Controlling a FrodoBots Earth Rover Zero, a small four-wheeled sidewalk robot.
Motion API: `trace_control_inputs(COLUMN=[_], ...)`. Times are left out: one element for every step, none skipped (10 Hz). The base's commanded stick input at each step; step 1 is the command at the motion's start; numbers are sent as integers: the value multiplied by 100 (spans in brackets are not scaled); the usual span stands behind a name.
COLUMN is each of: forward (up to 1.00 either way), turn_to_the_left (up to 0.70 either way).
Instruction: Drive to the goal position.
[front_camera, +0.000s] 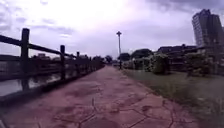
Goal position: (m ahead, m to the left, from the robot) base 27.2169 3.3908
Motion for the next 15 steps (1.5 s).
trace_control_inputs(forward=[100, 100, 100, 100, 100, 100, 100, 100, 100, 100, 100, 100, 100, 100, 100], turn_to_the_left=[0, 0, 2, 17, 33, 29, 10, 0, 0, 0, 0, 0, 0, 0, 0])
